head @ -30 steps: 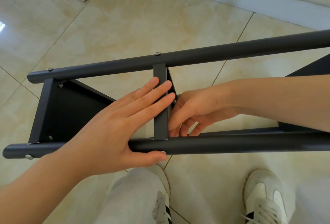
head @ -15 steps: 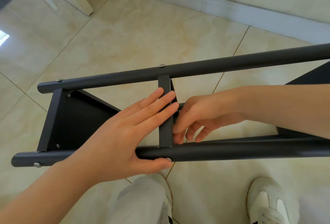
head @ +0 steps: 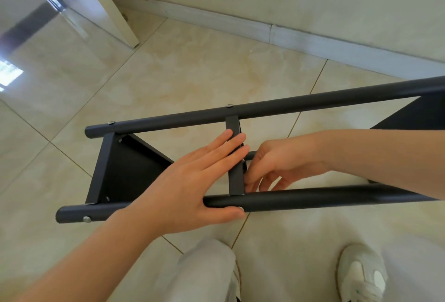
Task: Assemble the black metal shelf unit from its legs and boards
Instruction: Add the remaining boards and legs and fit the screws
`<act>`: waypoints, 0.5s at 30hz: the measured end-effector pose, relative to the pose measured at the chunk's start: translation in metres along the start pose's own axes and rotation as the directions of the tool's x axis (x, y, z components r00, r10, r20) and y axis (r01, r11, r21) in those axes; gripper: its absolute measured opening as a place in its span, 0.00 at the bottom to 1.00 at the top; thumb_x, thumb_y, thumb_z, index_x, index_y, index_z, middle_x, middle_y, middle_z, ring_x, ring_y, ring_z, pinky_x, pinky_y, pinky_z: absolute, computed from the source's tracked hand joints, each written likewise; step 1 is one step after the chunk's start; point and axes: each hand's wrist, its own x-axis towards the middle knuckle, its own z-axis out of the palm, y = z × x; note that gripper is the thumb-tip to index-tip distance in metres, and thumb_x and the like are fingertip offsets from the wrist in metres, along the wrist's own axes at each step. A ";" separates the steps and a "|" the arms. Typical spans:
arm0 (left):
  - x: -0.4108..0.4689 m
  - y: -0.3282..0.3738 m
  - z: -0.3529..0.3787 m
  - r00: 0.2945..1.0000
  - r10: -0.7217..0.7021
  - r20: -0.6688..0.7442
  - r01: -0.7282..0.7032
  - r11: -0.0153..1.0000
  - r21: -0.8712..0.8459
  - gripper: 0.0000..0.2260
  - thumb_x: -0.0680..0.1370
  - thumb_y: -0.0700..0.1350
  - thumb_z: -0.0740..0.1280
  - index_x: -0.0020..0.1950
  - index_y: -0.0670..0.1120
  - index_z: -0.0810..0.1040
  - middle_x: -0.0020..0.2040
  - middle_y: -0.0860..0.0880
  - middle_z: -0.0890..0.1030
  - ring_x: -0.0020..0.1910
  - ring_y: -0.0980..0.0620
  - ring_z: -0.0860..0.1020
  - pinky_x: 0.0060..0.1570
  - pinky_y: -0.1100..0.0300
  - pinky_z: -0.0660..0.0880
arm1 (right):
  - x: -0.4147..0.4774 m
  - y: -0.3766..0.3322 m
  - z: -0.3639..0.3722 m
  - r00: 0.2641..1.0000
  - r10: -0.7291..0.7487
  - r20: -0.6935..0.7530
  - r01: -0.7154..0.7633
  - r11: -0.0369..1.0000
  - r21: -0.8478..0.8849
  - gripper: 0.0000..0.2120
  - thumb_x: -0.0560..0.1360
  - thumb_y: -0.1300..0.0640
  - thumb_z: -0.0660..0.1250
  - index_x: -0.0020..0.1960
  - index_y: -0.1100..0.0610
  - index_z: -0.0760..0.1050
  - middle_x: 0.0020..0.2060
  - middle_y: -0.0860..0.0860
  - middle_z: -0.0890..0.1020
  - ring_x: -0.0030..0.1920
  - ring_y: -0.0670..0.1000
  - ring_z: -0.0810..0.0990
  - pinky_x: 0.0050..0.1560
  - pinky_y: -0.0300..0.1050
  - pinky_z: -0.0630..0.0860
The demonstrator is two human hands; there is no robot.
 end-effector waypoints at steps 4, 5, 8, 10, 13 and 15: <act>0.000 0.000 -0.001 1.000 -0.011 0.024 0.010 0.999 0.033 0.41 0.76 0.73 0.56 0.82 0.56 0.46 0.80 0.64 0.39 0.79 0.64 0.37 0.72 0.68 0.42 | -0.014 -0.006 0.002 0.998 -0.001 -0.060 -0.001 1.000 -0.028 0.08 0.78 0.56 0.68 0.49 0.58 0.85 0.44 0.52 0.86 0.42 0.48 0.83 0.48 0.43 0.79; 0.000 0.001 -0.002 0.999 -0.016 0.032 0.015 0.999 0.031 0.41 0.76 0.74 0.54 0.82 0.57 0.45 0.80 0.65 0.38 0.78 0.64 0.36 0.71 0.68 0.42 | -0.018 -0.008 0.003 0.997 -0.001 -0.074 -0.002 0.999 -0.050 0.08 0.78 0.56 0.68 0.49 0.58 0.85 0.45 0.52 0.86 0.43 0.48 0.83 0.49 0.43 0.79; 0.001 0.003 -0.006 0.998 -0.032 0.055 0.030 0.999 0.038 0.38 0.75 0.76 0.48 0.80 0.61 0.41 0.77 0.68 0.34 0.76 0.67 0.34 0.70 0.70 0.40 | -0.030 -0.011 0.010 0.992 -0.002 -0.126 -0.018 0.988 -0.155 0.08 0.78 0.55 0.68 0.50 0.56 0.85 0.46 0.51 0.86 0.47 0.49 0.84 0.53 0.44 0.80; 0.002 0.006 -0.008 0.996 -0.056 0.063 0.053 0.997 0.059 0.36 0.75 0.76 0.44 0.79 0.63 0.39 0.75 0.70 0.31 0.74 0.70 0.31 0.68 0.71 0.38 | -0.039 -0.013 0.016 0.987 -0.005 -0.162 -0.028 0.979 -0.201 0.08 0.78 0.54 0.68 0.51 0.54 0.84 0.47 0.50 0.86 0.49 0.49 0.85 0.55 0.44 0.80; -0.001 0.014 -0.008 0.988 -0.138 0.073 0.139 0.990 -0.012 0.37 0.73 0.74 0.44 0.79 0.63 0.45 0.72 0.74 0.32 0.69 0.77 0.31 0.67 0.72 0.40 | -0.051 -0.013 0.025 0.970 -0.034 -0.240 -0.028 0.968 -0.248 0.07 0.79 0.53 0.67 0.51 0.52 0.83 0.47 0.49 0.86 0.51 0.49 0.84 0.54 0.44 0.80; -0.011 0.022 -0.005 0.980 -0.198 0.025 0.200 0.972 -0.123 0.32 0.76 0.69 0.51 0.79 0.63 0.54 0.74 0.74 0.43 0.71 0.79 0.38 0.69 0.72 0.44 | -0.059 -0.012 0.032 0.951 -0.084 -0.296 -0.022 0.941 -0.337 0.07 0.79 0.52 0.66 0.52 0.50 0.82 0.48 0.47 0.85 0.52 0.48 0.82 0.56 0.44 0.79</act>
